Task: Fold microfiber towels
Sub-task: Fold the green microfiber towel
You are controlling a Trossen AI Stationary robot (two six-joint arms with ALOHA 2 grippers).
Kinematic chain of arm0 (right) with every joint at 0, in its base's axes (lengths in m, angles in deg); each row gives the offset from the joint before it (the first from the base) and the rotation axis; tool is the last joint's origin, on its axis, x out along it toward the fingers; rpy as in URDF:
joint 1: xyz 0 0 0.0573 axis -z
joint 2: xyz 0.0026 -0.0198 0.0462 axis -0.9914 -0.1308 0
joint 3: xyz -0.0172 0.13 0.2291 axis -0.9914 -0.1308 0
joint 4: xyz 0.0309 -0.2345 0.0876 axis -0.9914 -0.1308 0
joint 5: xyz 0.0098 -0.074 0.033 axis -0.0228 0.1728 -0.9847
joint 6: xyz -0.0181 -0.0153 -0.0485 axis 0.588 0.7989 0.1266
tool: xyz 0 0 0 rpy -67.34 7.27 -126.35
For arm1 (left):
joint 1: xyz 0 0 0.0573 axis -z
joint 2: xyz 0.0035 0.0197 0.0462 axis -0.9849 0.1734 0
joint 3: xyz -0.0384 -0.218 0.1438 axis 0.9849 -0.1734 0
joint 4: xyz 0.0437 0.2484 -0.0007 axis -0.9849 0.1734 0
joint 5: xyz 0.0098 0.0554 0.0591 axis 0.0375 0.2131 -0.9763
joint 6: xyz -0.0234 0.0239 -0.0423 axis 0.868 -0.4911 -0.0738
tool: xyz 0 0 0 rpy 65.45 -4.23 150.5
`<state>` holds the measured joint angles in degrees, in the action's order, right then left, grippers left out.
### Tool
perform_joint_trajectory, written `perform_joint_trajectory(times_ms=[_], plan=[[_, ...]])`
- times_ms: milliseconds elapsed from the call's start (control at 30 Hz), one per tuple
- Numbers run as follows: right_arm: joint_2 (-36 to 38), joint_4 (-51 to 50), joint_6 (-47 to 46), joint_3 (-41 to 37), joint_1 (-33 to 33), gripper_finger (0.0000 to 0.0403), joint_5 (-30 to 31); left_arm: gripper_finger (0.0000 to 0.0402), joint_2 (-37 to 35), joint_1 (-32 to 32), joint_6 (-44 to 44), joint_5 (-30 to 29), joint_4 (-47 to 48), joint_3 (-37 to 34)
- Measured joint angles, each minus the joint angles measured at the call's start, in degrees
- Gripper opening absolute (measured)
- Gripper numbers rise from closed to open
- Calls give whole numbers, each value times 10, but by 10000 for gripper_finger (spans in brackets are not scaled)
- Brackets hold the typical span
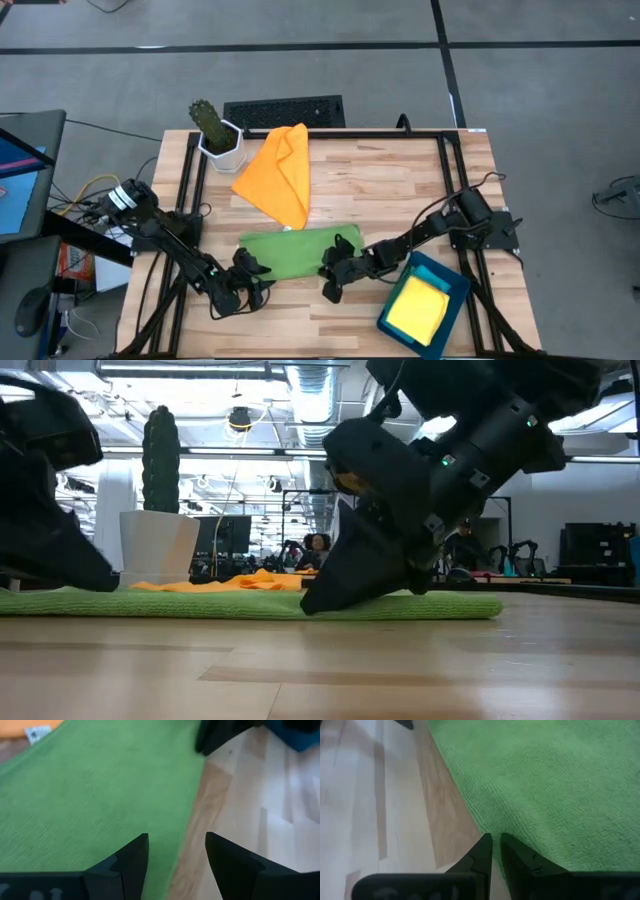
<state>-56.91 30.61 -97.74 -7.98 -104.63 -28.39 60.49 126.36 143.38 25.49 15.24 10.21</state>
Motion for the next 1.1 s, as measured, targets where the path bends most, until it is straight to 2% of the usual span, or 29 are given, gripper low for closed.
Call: perform_joint_trajectory(times_ms=[167, 300, 600, 767, 900, 1100], plan=[[35, -11, 24, -2, -11, 66, -14, 190, 4, 0, 12, 4, 6, 0], [64, -17, 61, 1, -15, 66, 59, 190, 2, -1, 9, 8, 14, 0], [8, -32, 25, -8, -21, 66, 76, 190, 2, -1, 37, 28, 52, 0], [8, -35, 16, -14, -26, 66, 83, 190, 1, -1, 49, 32, 87, 1], [34, -60, 58, -18, -25, 66, 90, 190, 0, -1, 53, 26, 122, 2], [115, -164, 77, -16, -26, 66, 135, 190, -15, -1, 67, 27, 151, 0]])
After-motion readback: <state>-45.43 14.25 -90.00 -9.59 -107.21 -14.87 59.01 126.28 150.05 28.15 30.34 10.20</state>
